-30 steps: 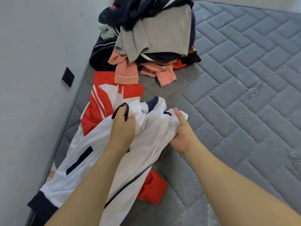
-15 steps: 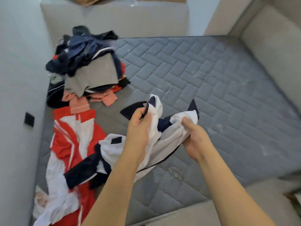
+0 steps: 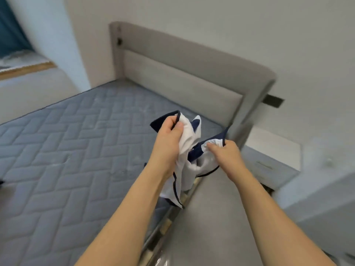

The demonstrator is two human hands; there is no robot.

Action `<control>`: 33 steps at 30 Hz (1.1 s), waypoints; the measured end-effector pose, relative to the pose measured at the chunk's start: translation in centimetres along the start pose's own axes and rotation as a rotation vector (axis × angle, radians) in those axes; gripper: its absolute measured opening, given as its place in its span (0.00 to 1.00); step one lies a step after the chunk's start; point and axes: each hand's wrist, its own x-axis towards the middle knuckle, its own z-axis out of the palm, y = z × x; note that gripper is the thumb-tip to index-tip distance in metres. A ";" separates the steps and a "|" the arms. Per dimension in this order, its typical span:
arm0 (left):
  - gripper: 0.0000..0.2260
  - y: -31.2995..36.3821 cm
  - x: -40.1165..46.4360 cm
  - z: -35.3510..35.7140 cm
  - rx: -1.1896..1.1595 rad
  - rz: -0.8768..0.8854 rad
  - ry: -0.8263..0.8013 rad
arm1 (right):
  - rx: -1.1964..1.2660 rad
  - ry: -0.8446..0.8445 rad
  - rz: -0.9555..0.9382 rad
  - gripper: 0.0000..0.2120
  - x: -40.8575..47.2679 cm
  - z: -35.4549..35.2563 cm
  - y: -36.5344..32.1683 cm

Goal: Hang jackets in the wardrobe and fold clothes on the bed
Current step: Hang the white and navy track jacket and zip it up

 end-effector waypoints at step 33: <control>0.04 -19.6 -12.3 85.0 0.489 -0.507 -1.752 | -0.267 1.735 0.567 0.09 -11.8 -73.9 24.1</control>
